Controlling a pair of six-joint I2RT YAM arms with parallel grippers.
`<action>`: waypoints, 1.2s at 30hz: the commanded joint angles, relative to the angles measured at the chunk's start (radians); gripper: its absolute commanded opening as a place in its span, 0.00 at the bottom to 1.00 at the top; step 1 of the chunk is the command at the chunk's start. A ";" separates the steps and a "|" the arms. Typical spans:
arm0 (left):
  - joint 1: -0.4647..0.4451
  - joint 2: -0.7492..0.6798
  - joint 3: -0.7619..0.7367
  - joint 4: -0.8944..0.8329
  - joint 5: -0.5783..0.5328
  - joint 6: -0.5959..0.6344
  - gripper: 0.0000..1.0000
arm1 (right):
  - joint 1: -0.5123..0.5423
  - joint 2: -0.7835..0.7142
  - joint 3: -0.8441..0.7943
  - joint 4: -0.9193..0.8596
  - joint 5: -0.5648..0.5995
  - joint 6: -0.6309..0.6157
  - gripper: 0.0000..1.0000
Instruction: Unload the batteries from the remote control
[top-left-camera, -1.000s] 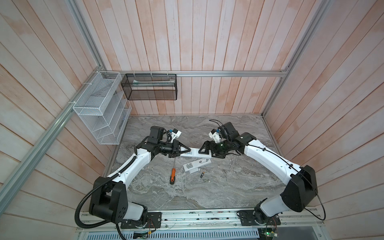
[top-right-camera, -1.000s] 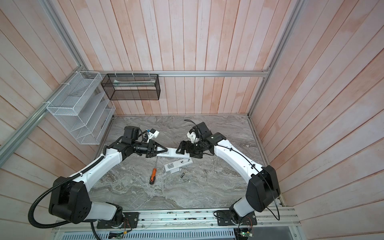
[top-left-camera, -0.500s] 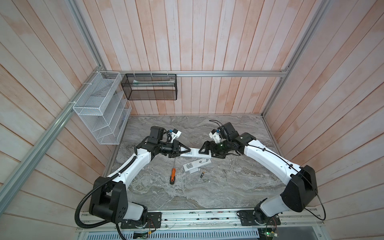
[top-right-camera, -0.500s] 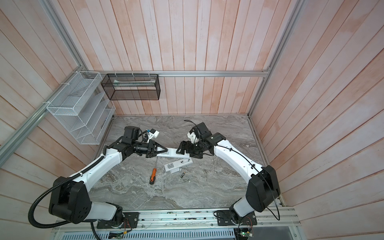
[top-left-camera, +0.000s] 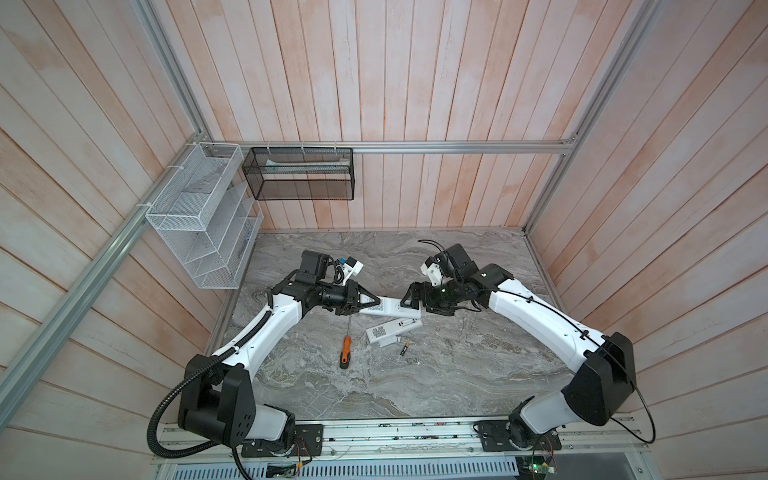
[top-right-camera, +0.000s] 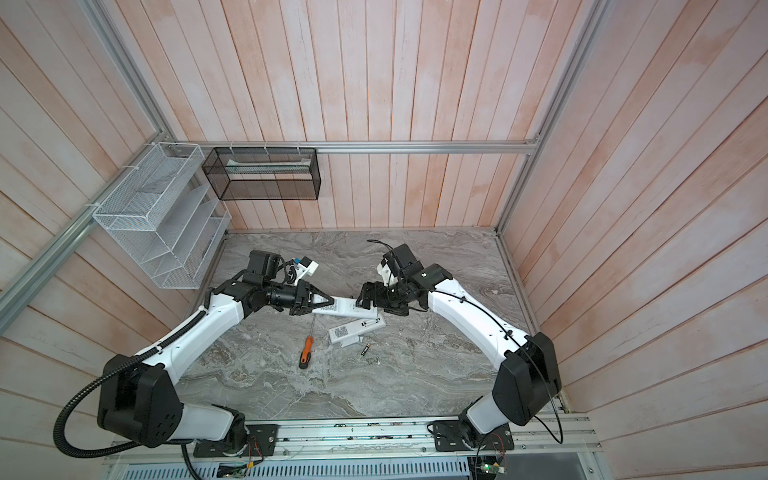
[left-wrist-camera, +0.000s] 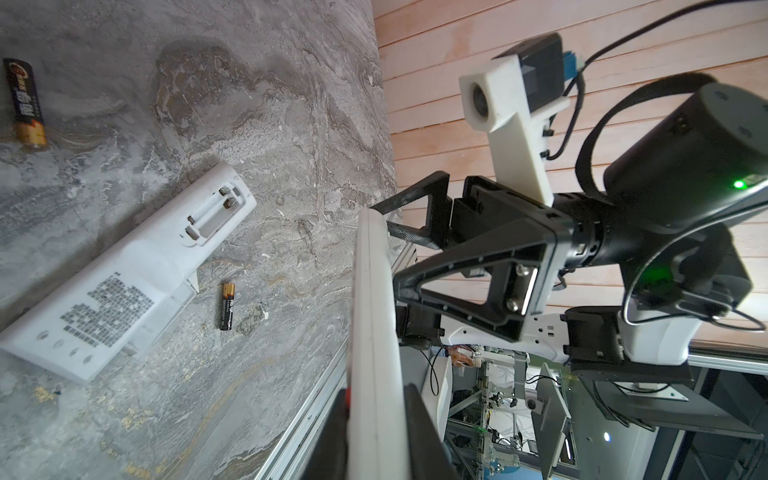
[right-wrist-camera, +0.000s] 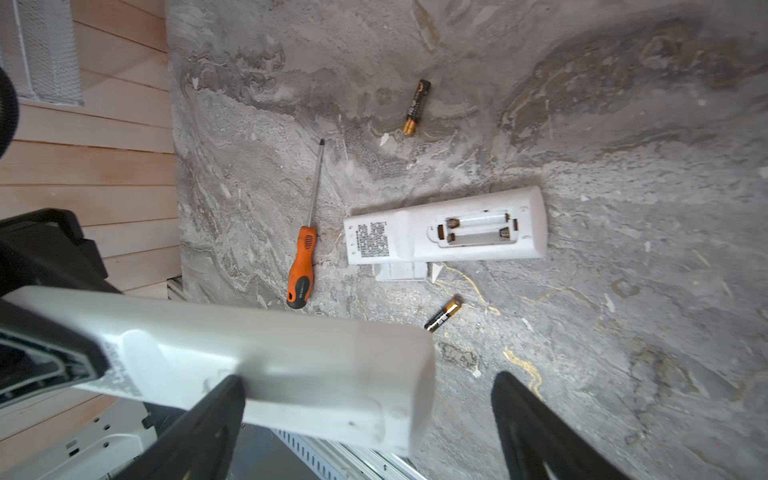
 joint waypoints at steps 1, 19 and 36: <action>0.007 0.001 0.031 -0.028 0.019 0.041 0.00 | -0.007 -0.020 -0.001 -0.060 0.073 -0.010 0.94; 0.008 0.012 0.037 -0.027 0.023 0.040 0.00 | 0.020 -0.004 -0.050 0.111 -0.124 0.017 0.95; 0.008 0.021 0.040 -0.004 0.044 0.026 0.00 | 0.020 0.019 -0.083 0.117 -0.105 0.027 0.95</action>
